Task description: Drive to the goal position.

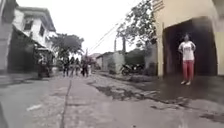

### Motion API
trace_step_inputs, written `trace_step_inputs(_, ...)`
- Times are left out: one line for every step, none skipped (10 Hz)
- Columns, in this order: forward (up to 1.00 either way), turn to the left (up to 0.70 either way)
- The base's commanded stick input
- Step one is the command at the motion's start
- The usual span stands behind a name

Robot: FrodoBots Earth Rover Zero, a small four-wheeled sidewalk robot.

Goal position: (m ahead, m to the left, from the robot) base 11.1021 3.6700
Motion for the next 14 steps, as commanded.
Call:
trace_step_inputs(0.70, 0.35)
trace_step_inputs(0.70, 0.35)
trace_step_inputs(0.70, 0.35)
trace_step_inputs(0.70, 0.35)
trace_step_inputs(0.70, 0.35)
trace_step_inputs(0.70, 0.35)
trace_step_inputs(0.70, 0.35)
trace_step_inputs(0.70, 0.35)
trace_step_inputs(0.70, 0.35)
trace_step_inputs(0.70, 0.32)
trace_step_inputs(0.70, 0.20)
trace_step_inputs(0.70, 0.00)
trace_step_inputs(0.70, 0.00)
trace_step_inputs(0.70, 0.00)
